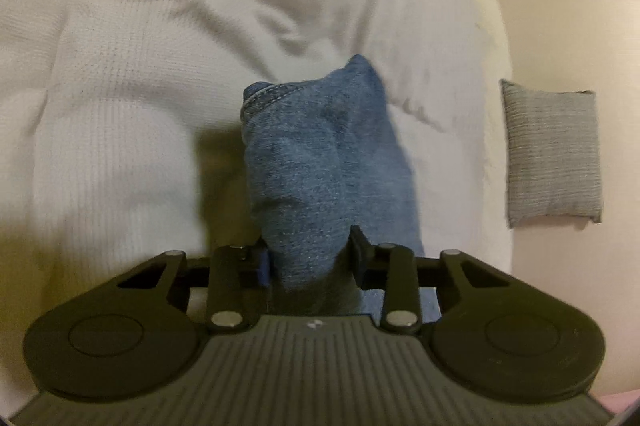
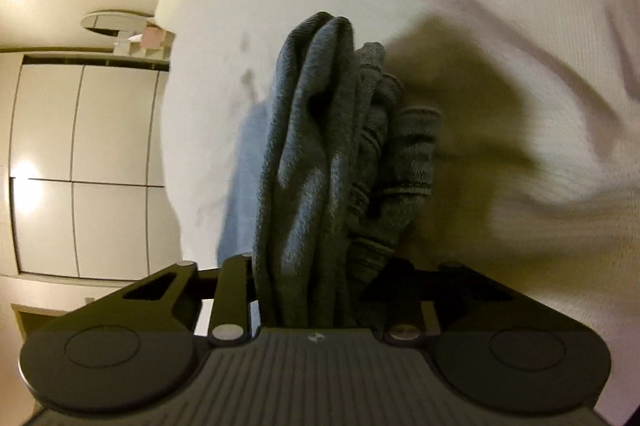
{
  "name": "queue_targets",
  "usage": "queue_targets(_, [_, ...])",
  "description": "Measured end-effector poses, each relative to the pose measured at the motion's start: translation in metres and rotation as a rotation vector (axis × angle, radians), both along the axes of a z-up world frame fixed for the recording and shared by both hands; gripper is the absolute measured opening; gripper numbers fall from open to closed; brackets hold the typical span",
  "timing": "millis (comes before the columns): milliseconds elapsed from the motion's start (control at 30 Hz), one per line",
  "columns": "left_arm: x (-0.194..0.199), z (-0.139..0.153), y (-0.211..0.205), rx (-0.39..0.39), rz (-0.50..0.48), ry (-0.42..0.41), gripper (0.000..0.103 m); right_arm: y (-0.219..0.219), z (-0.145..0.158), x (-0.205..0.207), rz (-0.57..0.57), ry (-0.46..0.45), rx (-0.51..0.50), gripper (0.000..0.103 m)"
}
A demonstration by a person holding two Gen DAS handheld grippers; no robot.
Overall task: Fold clothes
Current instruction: 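Carry the folded jeans with both grippers toward the clothes stack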
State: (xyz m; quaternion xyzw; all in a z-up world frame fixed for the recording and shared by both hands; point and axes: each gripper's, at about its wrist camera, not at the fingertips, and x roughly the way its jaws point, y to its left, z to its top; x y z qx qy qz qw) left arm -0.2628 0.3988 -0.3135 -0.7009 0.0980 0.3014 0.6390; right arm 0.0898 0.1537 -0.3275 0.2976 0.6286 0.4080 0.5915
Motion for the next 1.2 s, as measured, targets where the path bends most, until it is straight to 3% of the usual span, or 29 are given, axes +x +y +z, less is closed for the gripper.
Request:
queue_targets(233, [-0.060,0.084,-0.052,0.067,0.139,-0.049,0.027,0.002,0.080,-0.033,0.148,0.026,0.030,0.028])
queue_targets(400, [-0.142,0.149,-0.106,0.151,0.301,-0.066,0.027,0.012,0.137,-0.079,0.288,0.048,0.122,0.028])
queue_targets(567, [-0.238,0.201,-0.164,0.242,0.510,-0.056,0.027,0.058,0.186,-0.152,0.500,0.065,0.210,0.028])
queue_targets(700, [-0.314,0.232,-0.211,0.313,0.685,-0.048,0.027,0.103,0.214,-0.229,0.688,0.086,0.279,0.028])
queue_targets(833, [-0.395,0.241,-0.247,0.352,0.837,-0.033,0.027,0.146,0.229,-0.318,0.850,0.106,0.314,0.028])
queue_targets(967, [-0.493,0.250,-0.246,0.378,0.909,-0.031,0.027,0.187,0.235,-0.418,0.972,0.119,0.328,0.028])
queue_targets(1200, [-0.679,0.278,-0.234,0.438,1.009,-0.022,0.027,0.258,0.256,-0.609,1.061,0.137,0.380,0.028])
